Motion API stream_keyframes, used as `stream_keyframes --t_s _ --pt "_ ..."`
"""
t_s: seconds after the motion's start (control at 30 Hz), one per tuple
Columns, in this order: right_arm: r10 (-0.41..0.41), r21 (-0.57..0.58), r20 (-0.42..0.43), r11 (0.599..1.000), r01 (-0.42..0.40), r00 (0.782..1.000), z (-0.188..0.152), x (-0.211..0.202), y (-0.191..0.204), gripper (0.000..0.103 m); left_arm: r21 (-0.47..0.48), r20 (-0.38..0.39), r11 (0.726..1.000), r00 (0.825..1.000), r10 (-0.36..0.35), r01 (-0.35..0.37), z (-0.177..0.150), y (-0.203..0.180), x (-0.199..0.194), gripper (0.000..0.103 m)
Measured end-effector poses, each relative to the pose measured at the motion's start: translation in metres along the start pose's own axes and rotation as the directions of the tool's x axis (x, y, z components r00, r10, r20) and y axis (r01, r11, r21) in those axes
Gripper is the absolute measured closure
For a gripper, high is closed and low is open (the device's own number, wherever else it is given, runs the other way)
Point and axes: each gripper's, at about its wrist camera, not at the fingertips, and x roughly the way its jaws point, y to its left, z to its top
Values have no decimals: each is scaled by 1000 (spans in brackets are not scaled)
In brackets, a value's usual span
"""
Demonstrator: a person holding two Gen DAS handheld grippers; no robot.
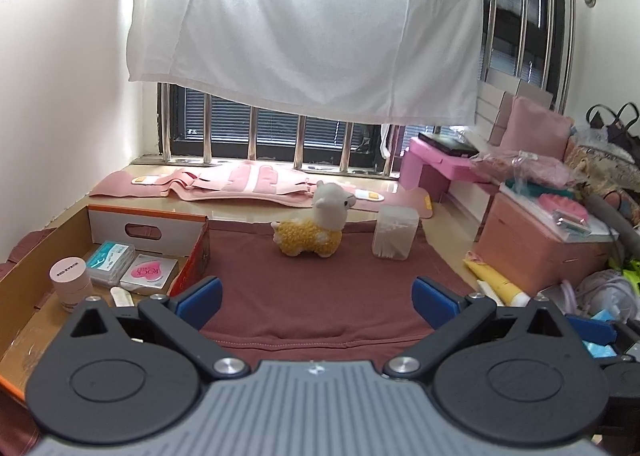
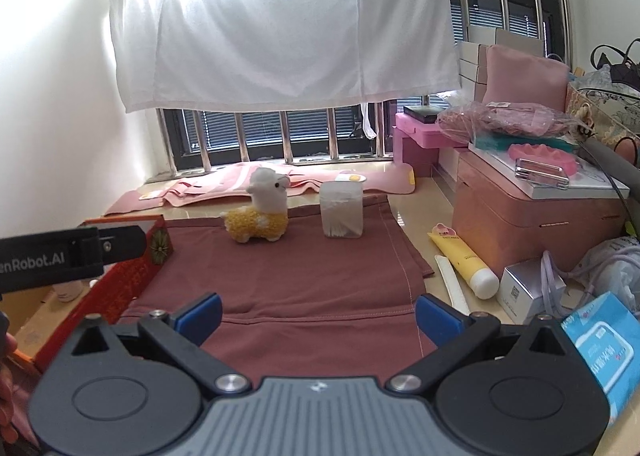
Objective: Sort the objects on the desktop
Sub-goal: 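Move the left tool toward the plush alpaca while the right tool approaches the white plastic container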
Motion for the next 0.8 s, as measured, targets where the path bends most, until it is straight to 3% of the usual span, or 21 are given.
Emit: stream_keyframes --t_s 0.47,0.8 --pt "-30 -57 -40 998 28 999 20 79 -13 0 49 -5 997 999 53 -53 21 -10 77 0" --pt "-28 -31 -64 999 26 998 37 129 -25 0 59 -9 996 998 65 -64 25 -13 122 0"
